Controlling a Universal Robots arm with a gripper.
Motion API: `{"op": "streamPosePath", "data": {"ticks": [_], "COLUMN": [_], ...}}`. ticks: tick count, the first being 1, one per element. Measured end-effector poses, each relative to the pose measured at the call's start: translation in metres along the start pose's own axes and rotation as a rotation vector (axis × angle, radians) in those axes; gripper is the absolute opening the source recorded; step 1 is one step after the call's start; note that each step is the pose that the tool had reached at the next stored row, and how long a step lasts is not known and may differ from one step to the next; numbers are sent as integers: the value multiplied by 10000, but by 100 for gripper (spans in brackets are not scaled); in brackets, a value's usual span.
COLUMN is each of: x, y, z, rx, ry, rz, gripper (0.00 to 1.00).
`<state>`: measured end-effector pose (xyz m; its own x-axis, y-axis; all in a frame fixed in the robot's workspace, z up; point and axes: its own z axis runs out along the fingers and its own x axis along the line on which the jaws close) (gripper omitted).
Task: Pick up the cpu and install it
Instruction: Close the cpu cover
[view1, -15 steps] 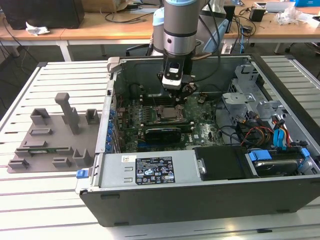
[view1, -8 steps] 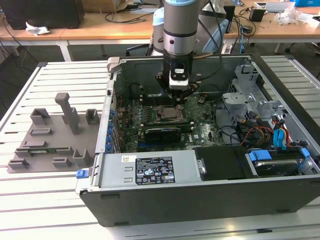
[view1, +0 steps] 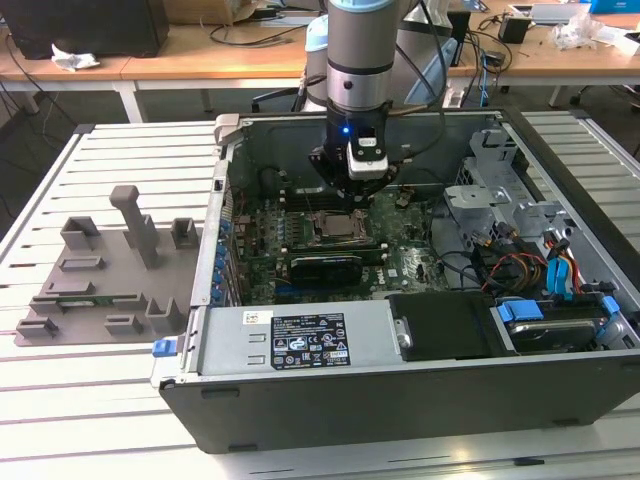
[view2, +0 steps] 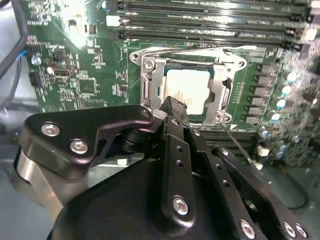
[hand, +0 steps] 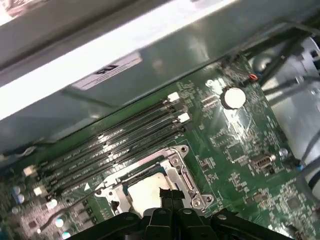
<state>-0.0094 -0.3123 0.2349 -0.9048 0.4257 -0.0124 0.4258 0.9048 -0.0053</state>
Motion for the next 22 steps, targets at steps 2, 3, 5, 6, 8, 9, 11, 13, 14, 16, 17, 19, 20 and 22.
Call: {"op": "streamPosePath", "data": {"ticks": [2, 3, 5, 6, 8, 9, 11, 13, 14, 16, 17, 19, 20, 22], "x": [0, 0, 0, 0, 0, 0, 0, 0, 0, 1, 1, 1, 0, -6], "y": [0, 0, 0, 0, 1, 1, 1, 1, 0, 0, 0, 1, 0, -20], "z": [9, 13, 19, 21, 26, 30, 36, 41, 43, 47, 47, 47, 48, 58], "rx": [-10, -15, -22, -24, -30, -34, -40, -45, -48, -46, -46, -47, -47, -51], "ry": [-4, -6, -9, -11, -13, -15, -17, -20, -21, -27, -26, -27, -27, -41], "rz": [-829, -1199, -1772, -1968, -2356, -2747, -3216, -3689, -3930, -4536, -4561, -4562, -4562, -4563], "gripper": [11, 11, 11, 11, 11, 11, 11, 11, 11, 11, 11, 11, 11, 11]}}
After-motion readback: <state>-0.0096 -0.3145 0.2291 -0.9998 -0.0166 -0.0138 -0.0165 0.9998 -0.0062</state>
